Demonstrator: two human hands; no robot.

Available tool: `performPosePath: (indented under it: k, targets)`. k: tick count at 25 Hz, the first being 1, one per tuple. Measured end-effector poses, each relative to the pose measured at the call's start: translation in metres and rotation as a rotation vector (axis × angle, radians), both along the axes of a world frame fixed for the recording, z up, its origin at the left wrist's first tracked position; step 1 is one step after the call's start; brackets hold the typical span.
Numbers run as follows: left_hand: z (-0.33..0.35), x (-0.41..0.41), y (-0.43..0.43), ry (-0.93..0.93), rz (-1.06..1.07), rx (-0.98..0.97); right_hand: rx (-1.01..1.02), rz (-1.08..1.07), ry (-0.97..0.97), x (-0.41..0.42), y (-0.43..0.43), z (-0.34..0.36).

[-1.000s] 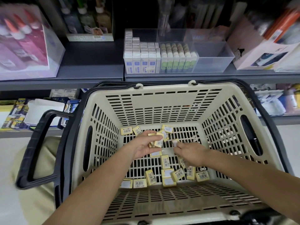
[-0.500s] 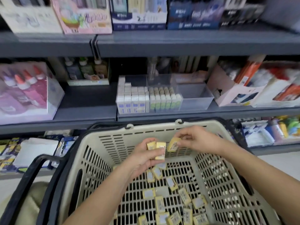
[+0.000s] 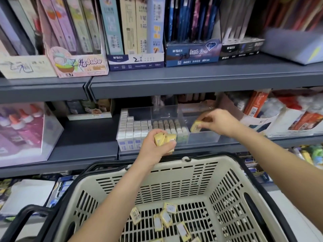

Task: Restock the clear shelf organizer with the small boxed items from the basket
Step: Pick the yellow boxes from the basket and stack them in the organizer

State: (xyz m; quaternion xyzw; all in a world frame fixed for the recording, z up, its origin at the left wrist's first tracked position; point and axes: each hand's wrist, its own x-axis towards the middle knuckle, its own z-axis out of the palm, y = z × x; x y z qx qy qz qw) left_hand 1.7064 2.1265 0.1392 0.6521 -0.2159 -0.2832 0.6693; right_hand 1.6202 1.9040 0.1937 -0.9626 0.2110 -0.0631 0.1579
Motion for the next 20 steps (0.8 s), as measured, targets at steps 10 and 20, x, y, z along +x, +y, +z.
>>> performPosePath:
  k: [10,20]
  targets:
    - [-0.018,0.005,-0.008,0.034,-0.005,-0.024,0.100,0.167,0.157,0.009,0.001,-0.028]
    - [-0.021,0.006,-0.008,0.083,-0.010,-0.033,-0.119,0.189,0.433,0.047,0.024,-0.022]
